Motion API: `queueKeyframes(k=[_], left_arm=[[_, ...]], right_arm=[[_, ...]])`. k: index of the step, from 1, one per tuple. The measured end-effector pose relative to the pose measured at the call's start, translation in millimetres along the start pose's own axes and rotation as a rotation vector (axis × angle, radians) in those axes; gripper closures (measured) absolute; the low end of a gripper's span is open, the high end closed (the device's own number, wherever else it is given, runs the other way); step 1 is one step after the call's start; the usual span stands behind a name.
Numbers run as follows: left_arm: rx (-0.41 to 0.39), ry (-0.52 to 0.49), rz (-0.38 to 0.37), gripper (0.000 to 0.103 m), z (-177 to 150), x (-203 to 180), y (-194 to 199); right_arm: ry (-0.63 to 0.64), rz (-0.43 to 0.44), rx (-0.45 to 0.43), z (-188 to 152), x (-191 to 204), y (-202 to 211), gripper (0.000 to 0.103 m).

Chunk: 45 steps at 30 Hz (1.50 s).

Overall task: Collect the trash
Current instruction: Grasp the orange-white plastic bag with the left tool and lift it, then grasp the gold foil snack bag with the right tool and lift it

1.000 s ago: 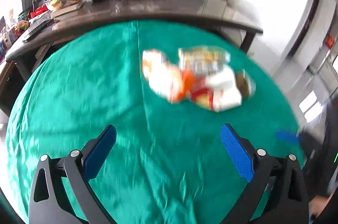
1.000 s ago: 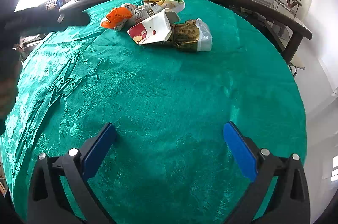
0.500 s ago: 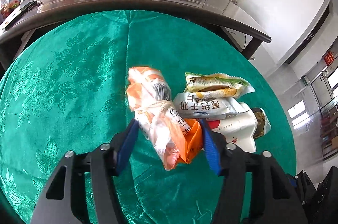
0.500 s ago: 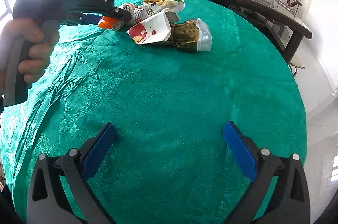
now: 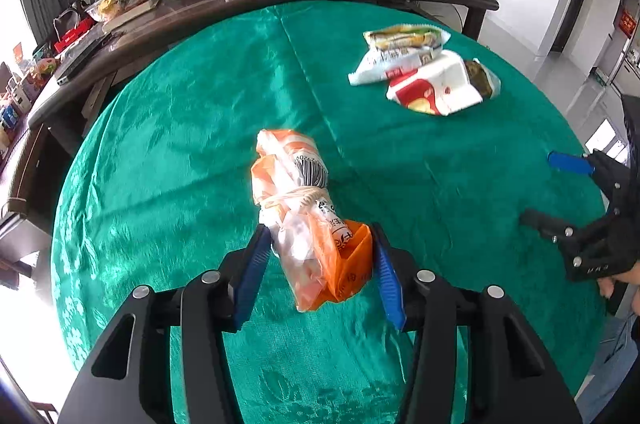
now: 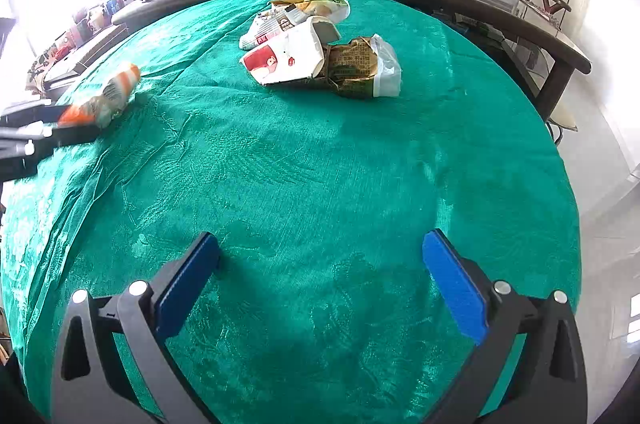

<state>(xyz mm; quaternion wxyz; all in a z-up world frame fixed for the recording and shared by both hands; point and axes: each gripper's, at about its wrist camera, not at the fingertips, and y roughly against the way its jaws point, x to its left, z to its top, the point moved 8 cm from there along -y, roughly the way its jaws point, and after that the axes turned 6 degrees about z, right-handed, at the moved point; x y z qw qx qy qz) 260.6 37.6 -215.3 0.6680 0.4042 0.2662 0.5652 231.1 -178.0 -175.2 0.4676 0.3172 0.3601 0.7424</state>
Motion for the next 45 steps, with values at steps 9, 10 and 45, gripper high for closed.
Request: queueKeyframes(k=[9, 10, 45], left_arm=[[-0.037, 0.078, 0.061, 0.008, -11.0, 2.6, -21.3], [-0.036, 0.09, 0.062, 0.007, -10.5, 4.3, -22.4], [-0.026, 0.103, 0.059, 0.004, -8.3, 7.0, -26.9]], right_arm=[[0.0, 0.0, 0.0, 0.6, 0.0, 0.2, 0.005], [0.0, 0.0, 0.0, 0.6, 0.0, 0.2, 0.005], [-0.175, 0.131, -0.007, 50.9, -32.2, 1.7, 0.069]])
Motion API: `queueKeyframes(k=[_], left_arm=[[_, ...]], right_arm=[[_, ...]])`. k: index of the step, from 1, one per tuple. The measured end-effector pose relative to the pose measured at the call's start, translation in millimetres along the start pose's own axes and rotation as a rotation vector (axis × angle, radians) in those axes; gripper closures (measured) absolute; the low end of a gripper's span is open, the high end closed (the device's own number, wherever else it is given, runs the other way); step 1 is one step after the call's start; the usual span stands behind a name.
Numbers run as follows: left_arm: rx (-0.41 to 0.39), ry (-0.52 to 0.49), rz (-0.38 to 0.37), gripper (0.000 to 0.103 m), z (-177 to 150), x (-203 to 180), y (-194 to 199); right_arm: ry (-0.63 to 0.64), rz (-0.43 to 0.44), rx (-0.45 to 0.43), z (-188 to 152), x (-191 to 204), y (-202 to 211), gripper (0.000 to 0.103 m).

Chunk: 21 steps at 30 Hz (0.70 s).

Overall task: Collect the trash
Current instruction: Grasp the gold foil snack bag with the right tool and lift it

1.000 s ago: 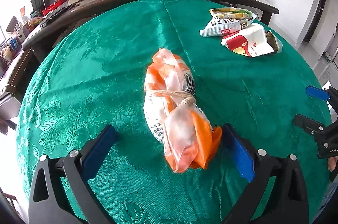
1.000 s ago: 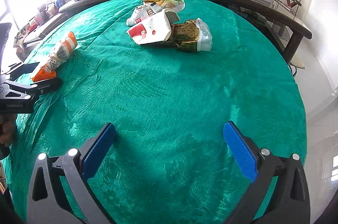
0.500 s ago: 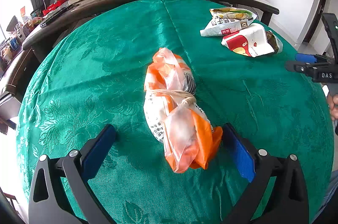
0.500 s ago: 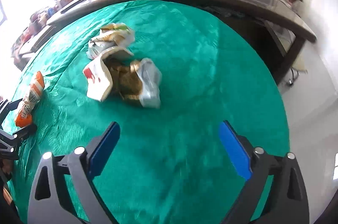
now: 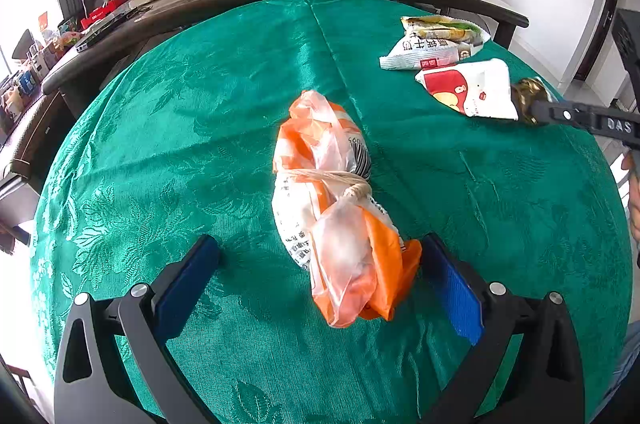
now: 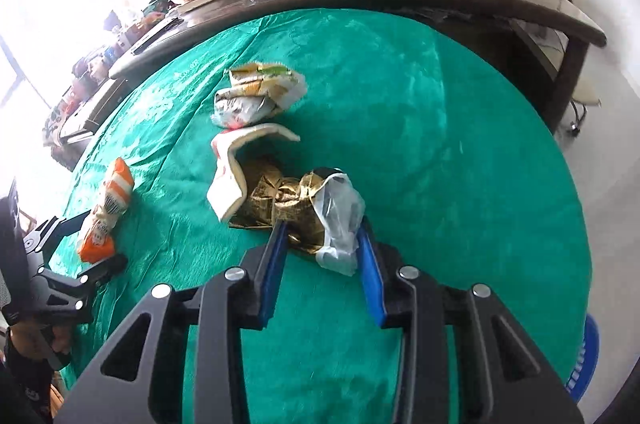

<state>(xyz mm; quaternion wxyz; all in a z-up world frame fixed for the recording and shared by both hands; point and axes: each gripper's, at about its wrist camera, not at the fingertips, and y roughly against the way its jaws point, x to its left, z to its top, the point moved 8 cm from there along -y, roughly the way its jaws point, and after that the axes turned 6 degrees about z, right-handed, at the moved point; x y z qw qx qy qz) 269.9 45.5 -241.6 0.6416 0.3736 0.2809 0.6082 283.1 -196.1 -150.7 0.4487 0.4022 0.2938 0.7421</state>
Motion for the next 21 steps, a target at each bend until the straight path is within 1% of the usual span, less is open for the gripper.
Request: queueKeyframes(k=[2, 3, 5, 6, 7, 8, 9, 13, 16, 19, 21], left_arm=[[0.0, 0.0, 0.0, 0.004, 0.0, 0.0, 0.0], [0.0, 0.0, 0.0, 0.004, 0.1, 0.0, 0.0], [0.0, 0.0, 0.0, 0.004, 0.1, 0.0, 0.0], [0.0, 0.0, 0.0, 0.004, 0.1, 0.1, 0.1], [0.0, 0.0, 0.0, 0.004, 0.1, 0.1, 0.0], [0.0, 0.0, -0.001, 0.004, 0.1, 0.1, 0.0], [0.0, 0.0, -0.001, 0.004, 0.2, 0.1, 0.1], [0.0, 0.0, -0.001, 0.004, 0.2, 0.1, 0.0], [0.0, 0.0, -0.001, 0.004, 0.3, 0.1, 0.1], [0.0, 0.0, -0.001, 0.004, 0.3, 0.1, 0.1], [0.0, 0.0, -0.001, 0.004, 0.3, 0.1, 0.1]], right_arm=[[-0.025, -0.008, -0.003, -22.8, 11.8, 8.5, 0.069], [-0.029, 0.003, 0.0, -38.4, 23.5, 11.7, 0.067], [-0.03, 0.035, -0.005, -56.3, 43.0, 14.0, 0.067], [-0.038, 0.073, -0.001, -68.1, 54.2, 14.8, 0.063], [-0.045, 0.098, -0.001, -75.0, 60.4, 16.0, 0.054], [-0.039, 0.102, -0.02, -80.0, 65.1, 19.1, 0.05], [-0.016, 0.09, -0.033, -83.5, 69.0, 21.0, 0.042], [0.118, 0.021, -0.035, -89.9, 80.3, 17.8, 0.039], [0.167, -0.005, -0.034, -93.8, 84.4, 15.5, 0.033], [0.203, -0.027, -0.043, -96.5, 86.5, 11.5, 0.031], [0.203, -0.018, -0.036, -95.1, 86.2, 10.4, 0.03]])
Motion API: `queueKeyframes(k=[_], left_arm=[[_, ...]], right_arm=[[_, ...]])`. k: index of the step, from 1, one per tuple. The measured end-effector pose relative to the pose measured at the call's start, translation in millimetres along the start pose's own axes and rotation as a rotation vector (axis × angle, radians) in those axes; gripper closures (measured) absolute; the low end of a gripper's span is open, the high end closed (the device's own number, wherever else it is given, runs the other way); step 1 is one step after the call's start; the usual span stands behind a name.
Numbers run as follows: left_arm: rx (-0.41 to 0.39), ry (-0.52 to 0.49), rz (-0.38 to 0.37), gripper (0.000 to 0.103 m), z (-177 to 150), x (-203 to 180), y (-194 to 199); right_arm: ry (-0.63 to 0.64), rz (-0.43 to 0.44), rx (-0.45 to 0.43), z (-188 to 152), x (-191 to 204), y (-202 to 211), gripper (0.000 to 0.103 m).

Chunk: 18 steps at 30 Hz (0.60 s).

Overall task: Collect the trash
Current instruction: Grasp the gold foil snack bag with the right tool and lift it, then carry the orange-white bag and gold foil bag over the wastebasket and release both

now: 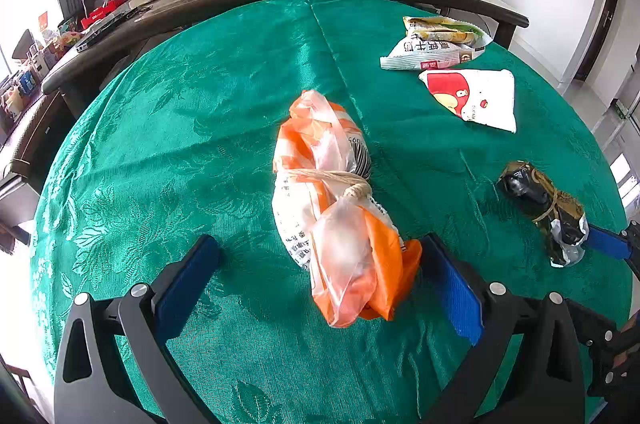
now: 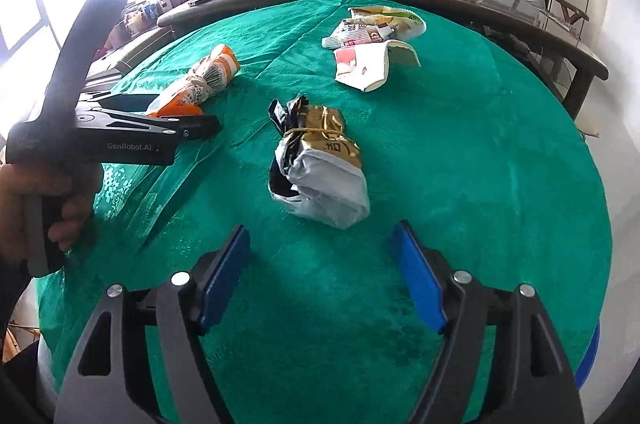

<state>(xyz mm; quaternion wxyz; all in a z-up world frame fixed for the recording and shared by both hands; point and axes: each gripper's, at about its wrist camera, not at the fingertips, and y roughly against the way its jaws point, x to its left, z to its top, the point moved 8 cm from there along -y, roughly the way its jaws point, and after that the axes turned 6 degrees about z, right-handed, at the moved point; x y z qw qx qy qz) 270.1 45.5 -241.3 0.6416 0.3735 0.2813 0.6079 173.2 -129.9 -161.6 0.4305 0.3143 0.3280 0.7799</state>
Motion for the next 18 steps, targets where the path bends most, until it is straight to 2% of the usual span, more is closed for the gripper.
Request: queueKeyframes(k=[5, 8, 11, 13, 18], left_arm=[[-0.002, 0.004, -0.017, 0.005, -0.1, 0.8, 1.6], [0.011, -0.023, -0.08, 0.005, -2.5, 3.1, 9.3], [-0.009, -0.005, -0.152, 0.005, 0.2, 9.3, 23.1], [0.007, 0.013, -0.191, 0.005, 3.1, 9.4, 24.0], [0.066, 0.002, -0.165, 0.005, 14.6, 2.5, 5.4]], right_arm=[[-0.055, 0.073, 0.04, 17.6, -6.8, -0.4, 0.03], [-0.052, 0.1, 0.087, 32.7, -7.8, -2.1, 0.03], [-0.04, 0.096, 0.15, 42.0, -10.9, -11.9, 0.03], [-0.013, 0.086, 0.181, 48.1, -9.1, -19.0, 0.03], [0.043, 0.088, 0.239, 58.6, 6.9, -31.7, 0.03]])
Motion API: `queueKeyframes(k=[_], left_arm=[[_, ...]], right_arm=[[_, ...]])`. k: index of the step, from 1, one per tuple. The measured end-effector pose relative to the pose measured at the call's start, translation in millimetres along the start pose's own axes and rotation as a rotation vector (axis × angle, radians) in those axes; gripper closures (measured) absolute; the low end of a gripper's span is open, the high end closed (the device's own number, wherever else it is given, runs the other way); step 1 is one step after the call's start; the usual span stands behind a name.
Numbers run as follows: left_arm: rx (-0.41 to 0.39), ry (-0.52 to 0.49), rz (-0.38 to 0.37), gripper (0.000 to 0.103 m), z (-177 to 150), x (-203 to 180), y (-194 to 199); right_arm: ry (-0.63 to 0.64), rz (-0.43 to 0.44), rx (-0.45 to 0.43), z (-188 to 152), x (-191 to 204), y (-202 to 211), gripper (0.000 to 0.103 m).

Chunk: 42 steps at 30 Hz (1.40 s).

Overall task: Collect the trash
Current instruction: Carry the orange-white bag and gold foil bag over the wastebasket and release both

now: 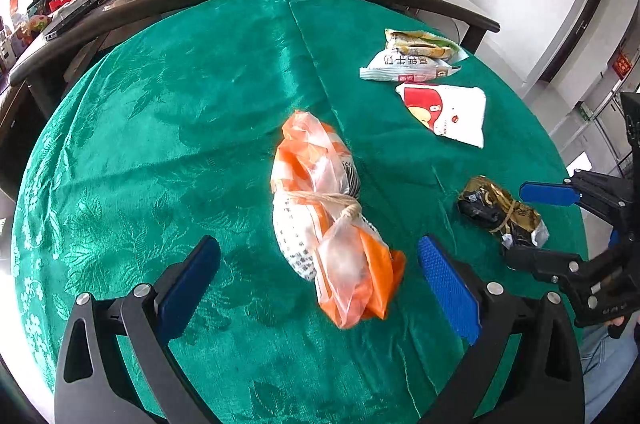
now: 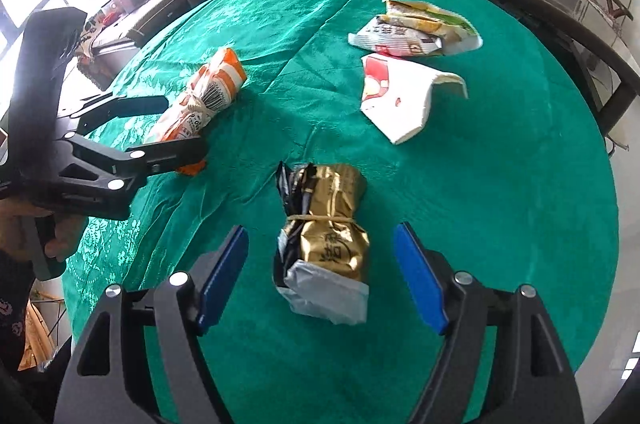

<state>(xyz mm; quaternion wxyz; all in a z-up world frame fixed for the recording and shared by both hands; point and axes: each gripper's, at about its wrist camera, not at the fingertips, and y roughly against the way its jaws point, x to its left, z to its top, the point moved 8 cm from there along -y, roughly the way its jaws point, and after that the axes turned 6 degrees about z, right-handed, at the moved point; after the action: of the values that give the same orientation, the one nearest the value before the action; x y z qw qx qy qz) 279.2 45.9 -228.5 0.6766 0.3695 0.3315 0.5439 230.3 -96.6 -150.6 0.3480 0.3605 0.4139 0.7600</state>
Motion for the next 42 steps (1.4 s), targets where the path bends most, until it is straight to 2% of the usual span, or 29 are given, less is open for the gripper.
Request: queueKeyframes(k=[2, 3, 4, 5, 6, 7, 8, 9, 10, 14, 23, 28, 36, 42], left_arm=[[0.016, -0.004, 0.013, 0.006, 3.7, -1.2, -6.3], [0.021, -0.006, 0.017, 0.01, 5.8, -1.8, -8.6], [0.027, -0.007, 0.023, 0.013, 7.1, -2.1, -10.1], [0.031, -0.009, 0.031, 0.019, 8.0, -1.6, -11.0], [0.028, -0.01, 0.036, 0.025, 8.7, -0.8, -10.2], [0.026, -0.01, 0.024, 0.03, 9.1, -1.6, -9.1], [0.022, -0.012, 0.016, 0.043, 9.5, -2.3, -7.9], [0.019, -0.018, 0.02, 0.051, 8.9, -2.8, -5.9], [0.014, -0.022, 0.02, 0.055, 8.0, -3.8, -3.6], [-0.019, -0.036, -0.004, 0.057, 1.9, -15.6, 11.1], [-0.11, -0.117, -0.044, 0.057, -11.2, -86.4, 54.3], [-0.141, -0.175, -0.024, 0.057, -7.4, -119.5, 64.4], [-0.159, -0.237, -0.01, 0.057, -5.6, -155.5, 71.1], [-0.126, -0.252, -0.073, 0.057, -12.6, -182.2, 65.0]], right_arm=[[0.01, -0.029, 0.019, 2.2, 1.3, -5.7, 0.03], [0.007, -0.04, 0.026, 3.3, 0.0, -8.6, 0.032], [-0.002, -0.042, 0.032, 3.0, -1.4, -10.5, 0.043], [-0.014, -0.033, 0.042, 1.9, -2.5, -12.3, 0.049], [-0.024, -0.021, 0.045, 0.9, -3.0, -12.8, 0.058], [-0.026, -0.02, 0.037, 0.5, -2.9, -11.3, 0.059], [-0.024, -0.026, 0.025, 0.6, -3.0, -7.8, 0.059], [-0.023, -0.031, 0.012, -0.9, -2.8, -3.2, 0.06], [-0.026, -0.03, 0.002, -1.4, -3.3, 0.8, 0.06], [-0.033, -0.03, -0.037, -9.3, -6.9, 20.6, 0.06], [-0.086, -0.037, -0.08, -45.4, -24.6, 55.2, 0.06], [-0.127, -0.048, -0.105, -62.0, -38.1, 72.9, 0.06], [-0.162, -0.056, -0.141, -76.7, -60.2, 94.0, 0.06], [-0.211, -0.081, -0.16, -92.9, -89.1, 110.1, 0.06]])
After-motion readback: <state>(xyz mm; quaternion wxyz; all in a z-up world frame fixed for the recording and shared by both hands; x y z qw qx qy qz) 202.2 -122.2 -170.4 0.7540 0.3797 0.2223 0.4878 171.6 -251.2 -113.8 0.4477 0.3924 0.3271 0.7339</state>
